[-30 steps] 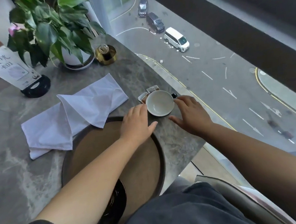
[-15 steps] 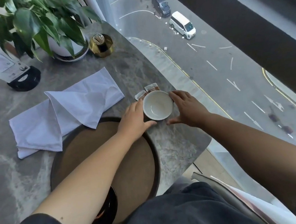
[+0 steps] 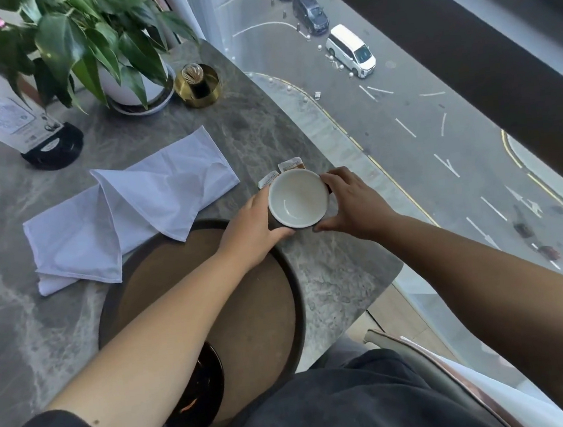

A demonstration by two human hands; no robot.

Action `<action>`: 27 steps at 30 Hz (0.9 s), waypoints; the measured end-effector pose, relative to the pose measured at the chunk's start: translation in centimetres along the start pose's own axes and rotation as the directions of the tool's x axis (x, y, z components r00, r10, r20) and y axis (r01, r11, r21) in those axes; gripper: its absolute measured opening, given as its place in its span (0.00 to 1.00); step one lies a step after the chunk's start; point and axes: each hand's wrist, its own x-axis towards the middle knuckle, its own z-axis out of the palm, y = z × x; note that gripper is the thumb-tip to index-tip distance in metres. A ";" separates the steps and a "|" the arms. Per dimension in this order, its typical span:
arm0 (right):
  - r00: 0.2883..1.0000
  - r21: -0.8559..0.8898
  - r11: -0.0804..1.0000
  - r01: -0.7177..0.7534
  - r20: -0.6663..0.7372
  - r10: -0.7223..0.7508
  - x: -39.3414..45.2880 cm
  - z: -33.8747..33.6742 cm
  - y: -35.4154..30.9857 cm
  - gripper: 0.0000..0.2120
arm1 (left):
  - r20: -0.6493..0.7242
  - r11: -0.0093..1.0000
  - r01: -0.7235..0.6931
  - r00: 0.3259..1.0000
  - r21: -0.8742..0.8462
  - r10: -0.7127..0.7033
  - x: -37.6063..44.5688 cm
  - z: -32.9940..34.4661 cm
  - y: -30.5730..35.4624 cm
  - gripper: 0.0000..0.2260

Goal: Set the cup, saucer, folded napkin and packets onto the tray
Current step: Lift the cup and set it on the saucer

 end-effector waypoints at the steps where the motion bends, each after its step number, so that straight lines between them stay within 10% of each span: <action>1: 1.000 0.000 1.000 0.007 -0.008 -0.007 -0.3 -0.1 -0.4 0.45 | -0.007 1.000 -0.002 1.000 -0.002 0.002 -0.4 -0.3 0.1 0.34; 27: 0.951 -0.036 0.951 0.307 0.036 -0.306 -9.5 8.6 -18.3 0.45 | -0.177 0.992 0.123 0.977 0.000 -0.121 -23.3 -7.0 -9.2 0.39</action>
